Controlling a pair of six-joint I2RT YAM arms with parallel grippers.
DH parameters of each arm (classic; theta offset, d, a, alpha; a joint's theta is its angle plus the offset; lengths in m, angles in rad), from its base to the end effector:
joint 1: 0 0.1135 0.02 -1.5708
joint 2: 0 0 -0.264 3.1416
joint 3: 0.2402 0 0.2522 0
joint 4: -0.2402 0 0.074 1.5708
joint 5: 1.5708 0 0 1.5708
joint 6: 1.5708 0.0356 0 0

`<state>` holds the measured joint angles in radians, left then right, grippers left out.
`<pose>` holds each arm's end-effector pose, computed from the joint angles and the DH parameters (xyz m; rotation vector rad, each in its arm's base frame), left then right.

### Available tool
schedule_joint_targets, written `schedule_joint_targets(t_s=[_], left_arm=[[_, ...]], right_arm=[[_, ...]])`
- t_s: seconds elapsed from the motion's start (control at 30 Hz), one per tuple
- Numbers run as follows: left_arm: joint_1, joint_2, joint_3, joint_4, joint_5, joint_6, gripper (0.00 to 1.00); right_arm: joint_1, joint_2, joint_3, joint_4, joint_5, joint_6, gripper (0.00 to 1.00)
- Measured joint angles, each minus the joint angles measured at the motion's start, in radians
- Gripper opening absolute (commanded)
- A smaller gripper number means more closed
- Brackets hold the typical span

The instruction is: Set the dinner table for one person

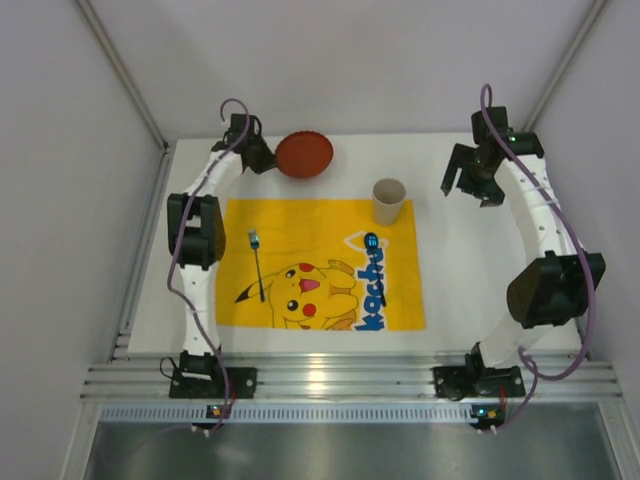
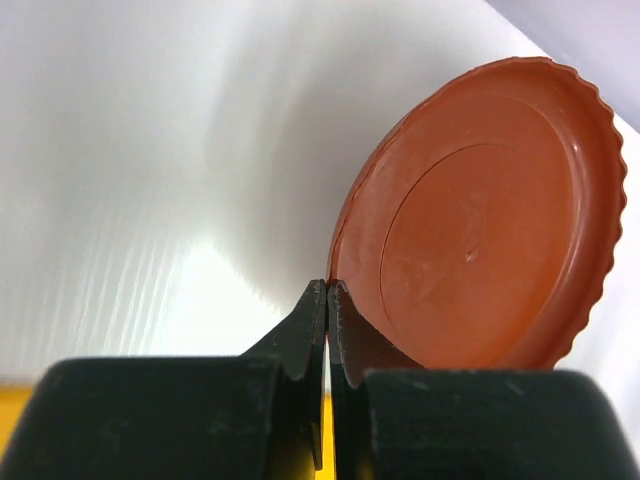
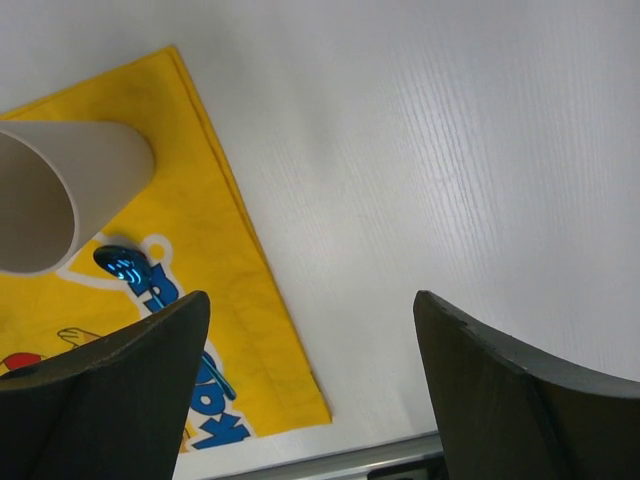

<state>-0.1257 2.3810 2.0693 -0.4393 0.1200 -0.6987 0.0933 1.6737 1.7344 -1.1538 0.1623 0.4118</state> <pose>0.5379 -0.0723 0.2029 -0.6130 2.3006 -0.5453 0.3372 0.0258 0.3539 0.4702 2.5977 -0.0473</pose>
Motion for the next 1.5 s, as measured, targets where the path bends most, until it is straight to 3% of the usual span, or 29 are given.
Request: schedule_joint_targets(t_s=[0.33, 0.6, 0.83, 1.1, 1.17, 1.2, 1.23, 1.5], left_arm=[[-0.032, -0.491, -0.380, 0.003, 0.042, 0.098, 0.00], [-0.212, -0.835, -0.859, -0.004, 0.029, 0.127, 0.00], [-0.329, -0.908, -1.107, -0.045, -0.009, 0.087, 0.00], [-0.336, -0.918, -1.116, -0.053, -0.090, 0.074, 0.00], [-0.336, -0.914, -1.106, -0.058, -0.114, 0.082, 0.12], [-0.336, -0.912, -1.101, -0.061, -0.122, 0.087, 0.28], [-0.336, -0.909, -1.096, -0.063, -0.131, 0.097, 0.98], [-0.337, -0.915, -1.044, -0.154, -0.195, 0.128, 0.98]], right_arm=[[0.002, -0.133, -0.105, 0.075, -0.053, 0.012, 0.86], [0.005, -0.288, -0.290, 0.125, -0.082, 0.030, 0.87], [0.005, -0.444, -0.421, 0.128, -0.094, 0.037, 0.87], [0.005, -0.521, -0.459, 0.113, -0.097, 0.035, 0.87], [0.005, -0.531, -0.459, 0.111, -0.096, 0.034, 0.88], [0.005, -0.536, -0.459, 0.109, -0.096, 0.034, 0.88], [0.005, -0.544, -0.460, 0.106, -0.095, 0.034, 0.88], [0.005, -0.585, -0.465, 0.090, -0.077, 0.027, 0.88]])
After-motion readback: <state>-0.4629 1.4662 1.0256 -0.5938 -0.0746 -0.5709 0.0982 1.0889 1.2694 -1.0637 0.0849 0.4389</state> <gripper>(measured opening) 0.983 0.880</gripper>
